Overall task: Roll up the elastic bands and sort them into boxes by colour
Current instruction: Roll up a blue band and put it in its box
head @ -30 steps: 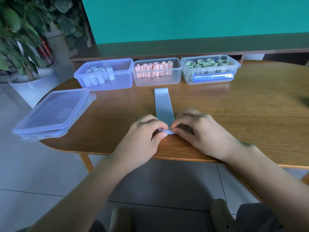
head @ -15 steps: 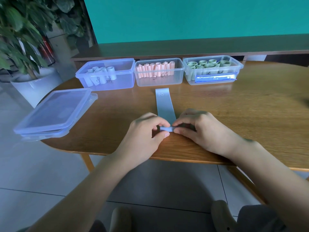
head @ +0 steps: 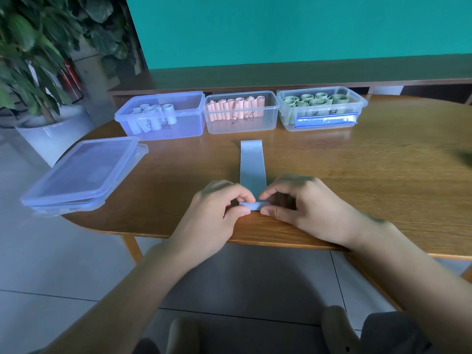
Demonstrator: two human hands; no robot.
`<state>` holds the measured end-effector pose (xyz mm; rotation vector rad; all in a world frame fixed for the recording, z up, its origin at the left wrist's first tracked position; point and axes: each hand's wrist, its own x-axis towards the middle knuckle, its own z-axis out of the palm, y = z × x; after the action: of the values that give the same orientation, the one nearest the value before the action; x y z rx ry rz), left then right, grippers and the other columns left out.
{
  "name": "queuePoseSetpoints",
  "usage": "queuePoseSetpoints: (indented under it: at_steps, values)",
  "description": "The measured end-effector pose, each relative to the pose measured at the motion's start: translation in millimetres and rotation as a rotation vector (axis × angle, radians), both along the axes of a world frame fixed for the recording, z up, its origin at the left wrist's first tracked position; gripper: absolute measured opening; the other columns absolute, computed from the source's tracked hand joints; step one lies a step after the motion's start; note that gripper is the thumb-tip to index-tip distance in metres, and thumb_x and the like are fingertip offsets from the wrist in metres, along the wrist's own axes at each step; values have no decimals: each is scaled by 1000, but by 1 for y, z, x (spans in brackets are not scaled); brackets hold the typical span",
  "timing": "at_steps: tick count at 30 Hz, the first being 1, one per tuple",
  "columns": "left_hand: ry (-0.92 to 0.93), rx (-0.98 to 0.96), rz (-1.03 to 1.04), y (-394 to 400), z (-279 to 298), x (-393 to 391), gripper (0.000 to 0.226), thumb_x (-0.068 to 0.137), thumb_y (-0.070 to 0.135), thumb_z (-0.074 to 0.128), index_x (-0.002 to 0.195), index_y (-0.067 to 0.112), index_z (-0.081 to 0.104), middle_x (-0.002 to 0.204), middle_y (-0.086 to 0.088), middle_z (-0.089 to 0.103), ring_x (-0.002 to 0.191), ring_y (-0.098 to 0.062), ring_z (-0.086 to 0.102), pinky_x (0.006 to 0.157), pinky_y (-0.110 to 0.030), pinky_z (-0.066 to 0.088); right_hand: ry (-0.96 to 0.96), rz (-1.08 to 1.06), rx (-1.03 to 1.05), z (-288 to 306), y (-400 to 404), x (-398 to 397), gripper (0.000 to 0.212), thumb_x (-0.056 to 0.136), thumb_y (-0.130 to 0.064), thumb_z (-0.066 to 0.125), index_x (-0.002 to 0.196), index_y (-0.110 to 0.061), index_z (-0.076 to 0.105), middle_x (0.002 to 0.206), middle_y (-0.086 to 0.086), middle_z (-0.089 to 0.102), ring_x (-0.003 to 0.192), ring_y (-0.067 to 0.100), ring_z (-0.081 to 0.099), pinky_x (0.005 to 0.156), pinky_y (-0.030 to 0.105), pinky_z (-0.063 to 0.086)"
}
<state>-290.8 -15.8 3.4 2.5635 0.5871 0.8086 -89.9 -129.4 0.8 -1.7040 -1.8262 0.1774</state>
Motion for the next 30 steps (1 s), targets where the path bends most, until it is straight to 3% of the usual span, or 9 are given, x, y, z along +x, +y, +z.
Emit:
queuePoseSetpoints:
  at_steps: [3, 5, 15, 21, 30]
  values:
    - [1, 8, -9, 0, -1, -1, 14, 91, 14, 70, 98, 25, 71, 92, 20, 59, 91, 3, 51, 72, -10, 40, -114, -13, -22, -1, 0, -1, 35, 93, -46, 67, 123, -29, 67, 119, -18, 58, 115, 6, 53, 102, 26, 42]
    - [1, 5, -20, 1, -1, 0, 16, 90, 12, 70, 99, 25, 72, 95, 17, 61, 89, 1, 51, 73, -10, 38, -147, -1, -43, 1, 0, -1, 38, 95, -51, 60, 124, -28, 66, 123, -18, 59, 119, 6, 52, 106, 33, 43]
    - [16, 20, -18, 2, -1, -1, 15, 92, 15, 68, 100, 27, 71, 98, 18, 61, 94, 0, 52, 74, -11, 40, -99, 2, -21, 1, 2, 1, 39, 90, -55, 64, 116, -26, 71, 112, -15, 66, 110, 5, 58, 101, 34, 46]
    - [42, 25, -17, 3, 3, 0, 14, 91, 16, 69, 100, 26, 73, 95, 19, 61, 94, 5, 51, 72, -5, 36, -73, -31, 4, 0, 1, 1, 38, 87, -52, 71, 116, -27, 70, 113, -16, 67, 112, 5, 57, 99, 33, 47]
    - [32, 29, 12, 9, 2, 4, 17, 95, 21, 66, 107, 25, 76, 102, 12, 59, 94, -2, 53, 82, -7, 38, -4, -13, 42, 0, 5, 1, 18, 96, -40, 65, 99, -24, 71, 100, -16, 67, 99, 7, 62, 91, 34, 50]
